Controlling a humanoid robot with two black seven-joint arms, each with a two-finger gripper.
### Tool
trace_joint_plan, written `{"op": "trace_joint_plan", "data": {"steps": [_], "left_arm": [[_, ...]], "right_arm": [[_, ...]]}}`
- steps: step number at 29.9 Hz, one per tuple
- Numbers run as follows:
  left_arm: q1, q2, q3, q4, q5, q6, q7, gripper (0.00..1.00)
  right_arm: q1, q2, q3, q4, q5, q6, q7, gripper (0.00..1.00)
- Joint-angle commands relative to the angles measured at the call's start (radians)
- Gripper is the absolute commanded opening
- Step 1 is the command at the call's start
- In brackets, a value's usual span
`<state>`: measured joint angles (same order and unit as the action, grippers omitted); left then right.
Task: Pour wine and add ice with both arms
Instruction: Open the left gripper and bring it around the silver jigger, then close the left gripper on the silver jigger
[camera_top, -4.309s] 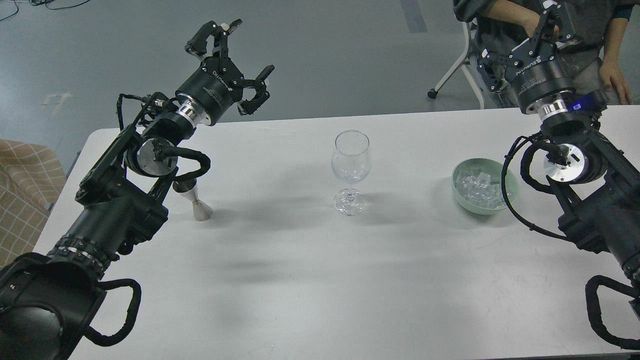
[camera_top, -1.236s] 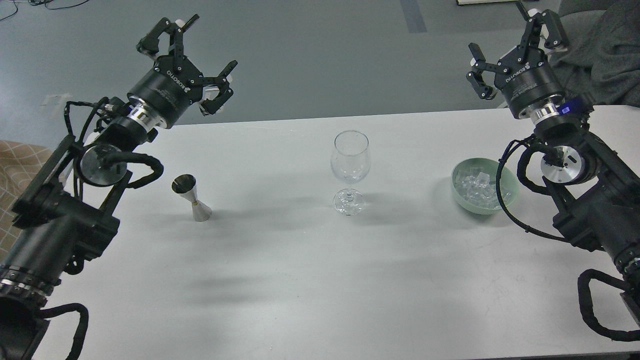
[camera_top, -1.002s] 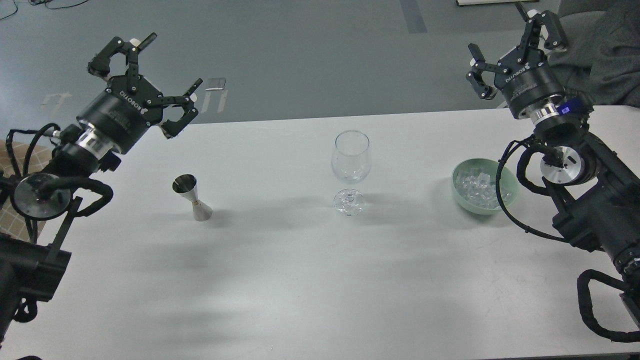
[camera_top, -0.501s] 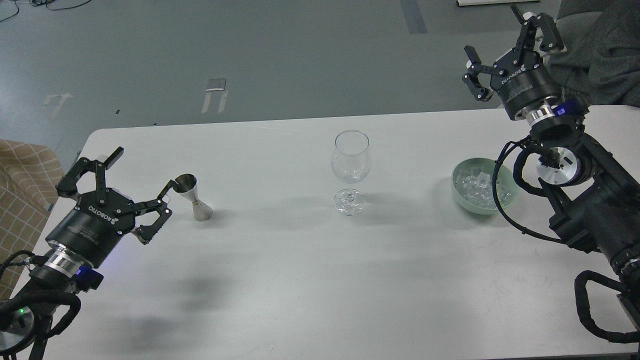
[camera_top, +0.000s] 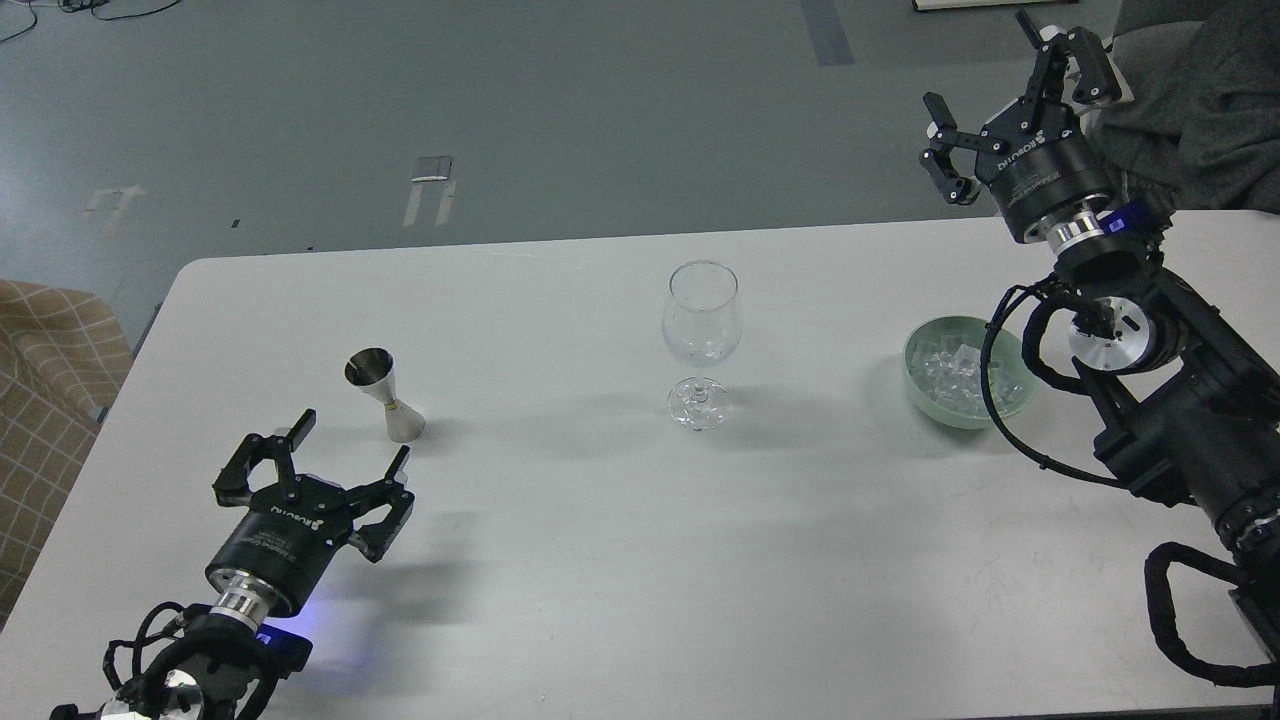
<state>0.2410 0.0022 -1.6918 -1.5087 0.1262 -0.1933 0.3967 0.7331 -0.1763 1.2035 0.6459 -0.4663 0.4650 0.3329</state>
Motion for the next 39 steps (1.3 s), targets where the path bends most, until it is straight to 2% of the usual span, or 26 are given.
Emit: {"op": "trace_joint_plan", "data": {"steps": [1,7,11,30,39], "left_arm": [[-0.035,-0.002,0.0,0.065,0.016,0.011,-0.025,0.98],[-0.077,-0.002,0.004,0.143,0.018,0.012,-0.042,0.98],[-0.101,-0.002,0.0,0.198,0.029,0.012,-0.082,0.98],[-0.226,-0.002,0.003,0.297,0.096,0.012,-0.09,0.98],[-0.238,-0.002,0.001,0.3,0.119,0.012,-0.09,0.98]], "right_arm": [[0.0,0.0,-0.001,0.0,0.0,0.001,0.0,1.0],[0.0,-0.002,-0.001,0.0,0.0,0.0,0.0,1.0],[0.0,0.001,-0.002,0.0,0.0,0.0,0.0,1.0],[-0.001,0.005,-0.004,0.0,0.0,0.001,0.0,1.0],[-0.006,0.003,-0.004,0.001,0.0,0.001,0.0,1.0]]}}
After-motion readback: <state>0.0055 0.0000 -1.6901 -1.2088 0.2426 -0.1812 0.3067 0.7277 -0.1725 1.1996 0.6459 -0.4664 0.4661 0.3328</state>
